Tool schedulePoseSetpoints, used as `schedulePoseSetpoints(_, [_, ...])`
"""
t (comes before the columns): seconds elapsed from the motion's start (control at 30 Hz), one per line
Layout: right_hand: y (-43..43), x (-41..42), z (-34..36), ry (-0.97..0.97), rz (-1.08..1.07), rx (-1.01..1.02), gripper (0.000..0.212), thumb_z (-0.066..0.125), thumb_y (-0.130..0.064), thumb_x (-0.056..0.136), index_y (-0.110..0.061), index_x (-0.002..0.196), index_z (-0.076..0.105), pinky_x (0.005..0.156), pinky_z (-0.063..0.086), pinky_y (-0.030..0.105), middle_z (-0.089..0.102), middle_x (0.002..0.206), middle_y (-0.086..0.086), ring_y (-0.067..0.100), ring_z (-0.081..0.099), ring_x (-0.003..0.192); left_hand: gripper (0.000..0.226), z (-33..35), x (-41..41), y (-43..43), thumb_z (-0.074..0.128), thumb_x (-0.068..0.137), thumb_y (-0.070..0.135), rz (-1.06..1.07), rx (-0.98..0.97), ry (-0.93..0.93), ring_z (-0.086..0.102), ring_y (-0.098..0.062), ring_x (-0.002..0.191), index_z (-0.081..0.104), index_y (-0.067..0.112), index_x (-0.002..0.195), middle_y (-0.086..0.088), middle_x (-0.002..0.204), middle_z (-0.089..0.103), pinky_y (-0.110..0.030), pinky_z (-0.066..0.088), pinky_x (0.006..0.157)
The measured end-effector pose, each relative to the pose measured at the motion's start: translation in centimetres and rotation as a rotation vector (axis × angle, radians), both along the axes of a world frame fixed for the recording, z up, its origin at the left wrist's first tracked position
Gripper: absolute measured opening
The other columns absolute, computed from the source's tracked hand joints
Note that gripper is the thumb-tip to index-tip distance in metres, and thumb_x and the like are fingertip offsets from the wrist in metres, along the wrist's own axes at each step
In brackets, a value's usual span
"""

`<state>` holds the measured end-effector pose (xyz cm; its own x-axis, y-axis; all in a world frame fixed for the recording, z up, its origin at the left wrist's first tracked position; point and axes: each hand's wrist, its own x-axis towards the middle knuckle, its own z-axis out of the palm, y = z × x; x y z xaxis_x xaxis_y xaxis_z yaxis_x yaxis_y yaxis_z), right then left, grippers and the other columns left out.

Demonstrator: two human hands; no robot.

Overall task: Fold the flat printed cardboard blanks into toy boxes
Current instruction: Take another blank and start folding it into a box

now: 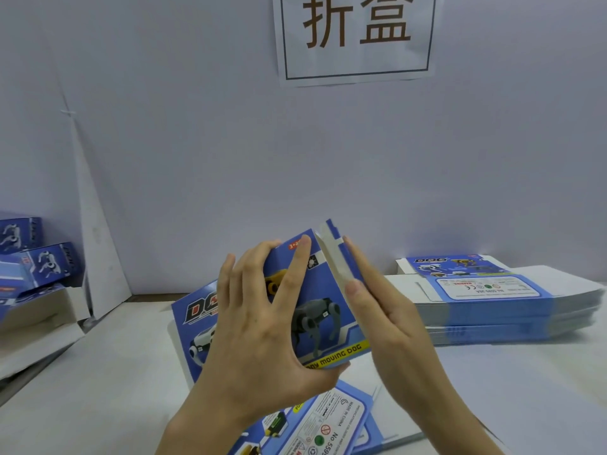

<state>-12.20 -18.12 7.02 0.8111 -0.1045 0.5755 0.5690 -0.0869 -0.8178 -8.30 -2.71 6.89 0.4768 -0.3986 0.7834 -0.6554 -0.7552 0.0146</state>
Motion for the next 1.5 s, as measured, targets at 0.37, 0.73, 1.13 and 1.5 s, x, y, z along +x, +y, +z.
schedulePoseSetpoints(0.37, [0.2, -0.7, 0.2, 0.029, 0.025, -0.093, 0.043, 0.040, -0.040, 0.091, -0.055, 0.131, 0.046, 0.104, 0.045, 0.038, 0.051, 0.134, -0.029, 0.001, 0.046, 0.129, 0.118, -0.1, -0.2, -0.1, 0.056, 0.059, 0.079, 0.011, -0.030, 0.009, 0.029, -0.033, 0.134, 0.015, 0.019, 0.153, -0.016, 0.140, 0.031, -0.058, 0.022, 0.112])
schedulePoseSetpoints(0.73, [0.8, -0.9, 0.1, -0.010, -0.088, -0.365, 0.072, 0.052, -0.064, 0.076, -0.059, 0.142, 0.023, 0.106, 0.043, 0.038, 0.038, 0.143, -0.026, 0.002, 0.036, 0.136, 0.114, 0.2, -0.8, -0.5, 0.056, 0.056, 0.070, 0.036, -0.031, 0.021, 0.036, -0.037, 0.125, 0.028, 0.010, 0.149, -0.022, 0.135, 0.038, -0.064, 0.041, 0.097])
schedulePoseSetpoints(1.13, [0.8, -1.2, 0.3, -0.112, -0.163, -0.473, 0.066, 0.053, -0.053, 0.086, -0.052, 0.144, 0.023, 0.111, 0.037, 0.034, 0.024, 0.147, -0.036, -0.007, 0.023, 0.140, 0.110, 0.7, -1.3, -0.3, 0.057, 0.058, 0.068, -0.021, -0.075, -0.035, 0.036, -0.035, 0.123, 0.028, 0.011, 0.148, -0.021, 0.133, 0.038, -0.061, 0.039, 0.099])
schedulePoseSetpoints(1.5, [-1.0, -1.4, 0.6, -0.122, 0.023, -0.434, 0.067, 0.065, -0.039, 0.084, -0.051, 0.142, 0.034, 0.101, 0.044, 0.021, 0.031, 0.149, -0.029, 0.000, 0.031, 0.139, 0.118, 1.4, -1.4, 0.6, 0.059, 0.054, 0.068, 0.002, -0.087, 0.067, 0.037, -0.039, 0.125, 0.023, 0.013, 0.152, -0.017, 0.137, 0.035, -0.060, 0.038, 0.101])
